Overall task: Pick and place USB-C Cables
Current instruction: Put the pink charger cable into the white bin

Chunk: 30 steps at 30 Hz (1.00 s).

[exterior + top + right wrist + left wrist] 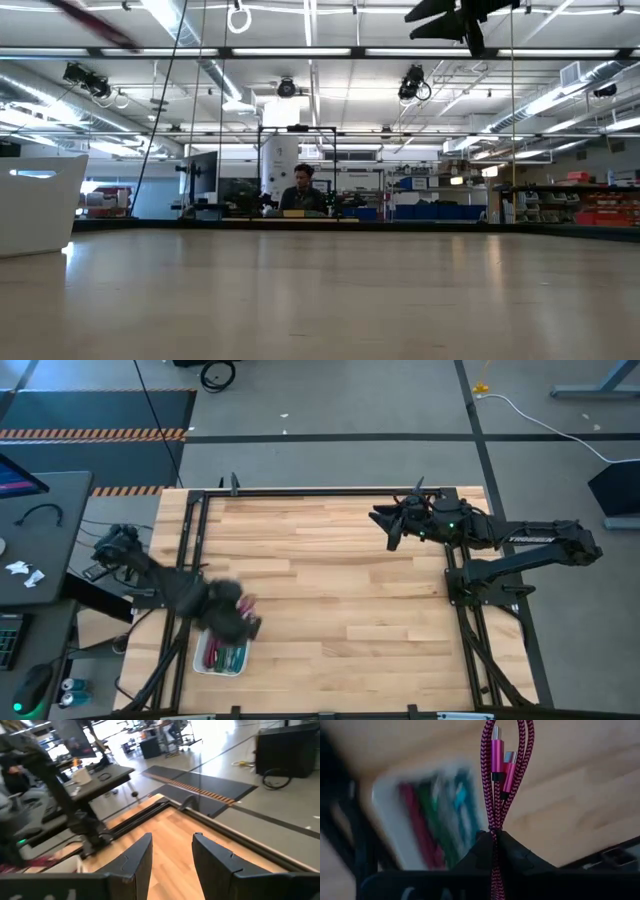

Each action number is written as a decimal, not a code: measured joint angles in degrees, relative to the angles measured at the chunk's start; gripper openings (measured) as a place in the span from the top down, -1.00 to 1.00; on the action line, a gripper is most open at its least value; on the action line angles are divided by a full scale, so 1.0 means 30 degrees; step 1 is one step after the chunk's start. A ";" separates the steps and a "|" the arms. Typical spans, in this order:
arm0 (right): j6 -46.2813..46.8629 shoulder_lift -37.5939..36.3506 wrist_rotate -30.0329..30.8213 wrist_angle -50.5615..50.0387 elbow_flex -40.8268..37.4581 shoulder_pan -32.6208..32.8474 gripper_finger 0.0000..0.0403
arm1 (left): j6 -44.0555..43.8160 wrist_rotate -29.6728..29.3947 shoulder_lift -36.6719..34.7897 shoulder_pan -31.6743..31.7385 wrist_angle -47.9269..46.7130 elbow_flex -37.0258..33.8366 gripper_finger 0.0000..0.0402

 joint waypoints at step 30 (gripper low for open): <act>0.1534 0.0000 -0.1907 0.0138 0.0000 -0.1366 0.29 | -0.9661 0.1777 0.0452 -0.2357 1.2124 -1.1581 0.80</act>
